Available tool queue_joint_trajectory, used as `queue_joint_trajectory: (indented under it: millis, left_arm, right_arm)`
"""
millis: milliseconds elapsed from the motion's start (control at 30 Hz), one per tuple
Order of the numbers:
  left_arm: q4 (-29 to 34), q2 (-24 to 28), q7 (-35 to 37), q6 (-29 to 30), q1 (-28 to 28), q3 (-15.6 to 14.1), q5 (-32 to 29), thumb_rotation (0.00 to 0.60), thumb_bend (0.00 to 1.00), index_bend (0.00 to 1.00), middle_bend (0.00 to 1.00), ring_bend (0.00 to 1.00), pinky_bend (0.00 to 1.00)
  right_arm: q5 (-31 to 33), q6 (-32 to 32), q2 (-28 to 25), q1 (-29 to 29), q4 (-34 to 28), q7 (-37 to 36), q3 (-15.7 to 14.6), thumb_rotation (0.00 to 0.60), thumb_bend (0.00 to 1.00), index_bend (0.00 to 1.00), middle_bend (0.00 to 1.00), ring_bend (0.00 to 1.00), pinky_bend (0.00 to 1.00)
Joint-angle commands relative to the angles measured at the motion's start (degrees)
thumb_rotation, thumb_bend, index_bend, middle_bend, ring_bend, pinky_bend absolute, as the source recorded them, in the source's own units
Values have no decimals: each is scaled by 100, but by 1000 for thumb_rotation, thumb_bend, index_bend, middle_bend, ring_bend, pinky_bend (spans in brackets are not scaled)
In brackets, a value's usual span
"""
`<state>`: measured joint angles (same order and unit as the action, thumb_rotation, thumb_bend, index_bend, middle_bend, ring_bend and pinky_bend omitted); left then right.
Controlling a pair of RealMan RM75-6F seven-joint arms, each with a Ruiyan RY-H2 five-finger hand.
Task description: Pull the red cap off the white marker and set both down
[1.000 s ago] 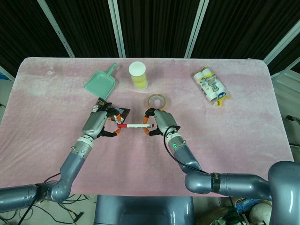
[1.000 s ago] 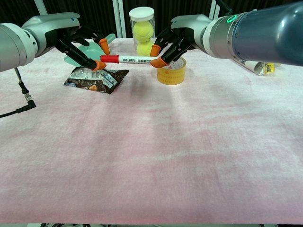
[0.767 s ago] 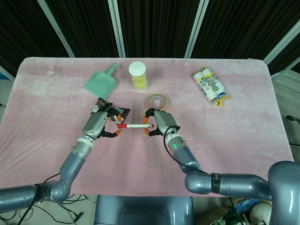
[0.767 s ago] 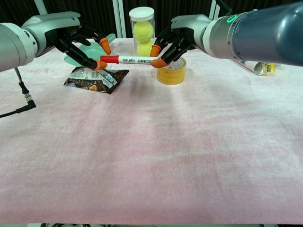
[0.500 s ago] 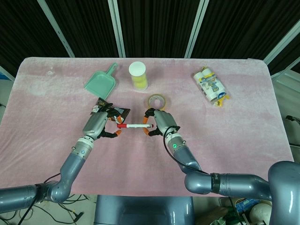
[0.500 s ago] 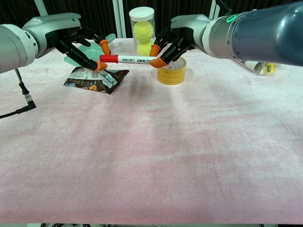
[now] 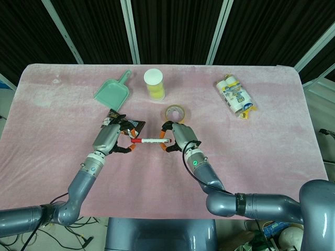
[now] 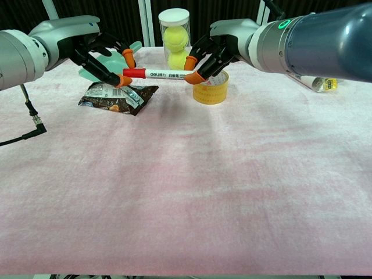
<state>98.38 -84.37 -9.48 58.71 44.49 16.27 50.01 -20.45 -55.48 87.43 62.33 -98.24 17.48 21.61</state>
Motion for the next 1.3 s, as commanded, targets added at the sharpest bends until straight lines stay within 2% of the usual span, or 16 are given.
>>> queue_joint_trajectory:
  millis: [33,400,933,1167,1300]
  left_arm:
    - [-11,-6,23,-10,-2,7,-13,600,302,510,328,56,94]
    - [-53,-37,-7,5,11,17,-26,600,306,511,330,56,94]
    - [-112,-150,-24,-22,50,19,-71,600,410,554,356,64,94]
    - [-96,-188,-46,-34,62,-2,-56,600,477,585,383,65,95]
    - [-35,-162,-57,25,42,12,-40,600,480,592,391,66,95]
  right_arm:
    - [-3,9,2,1,6,-1,-3,600,384,754,254,245,197]
    - [0,24,8,7,-2,12,-18,600,386,755,254,245,197]
    - [24,46,-44,-13,-50,19,-48,600,387,773,254,245,197]
    - [14,79,-87,-27,-65,-5,-46,600,489,836,258,250,197]
    - [14,82,-106,-49,-64,-33,-50,600,505,861,260,253,197]
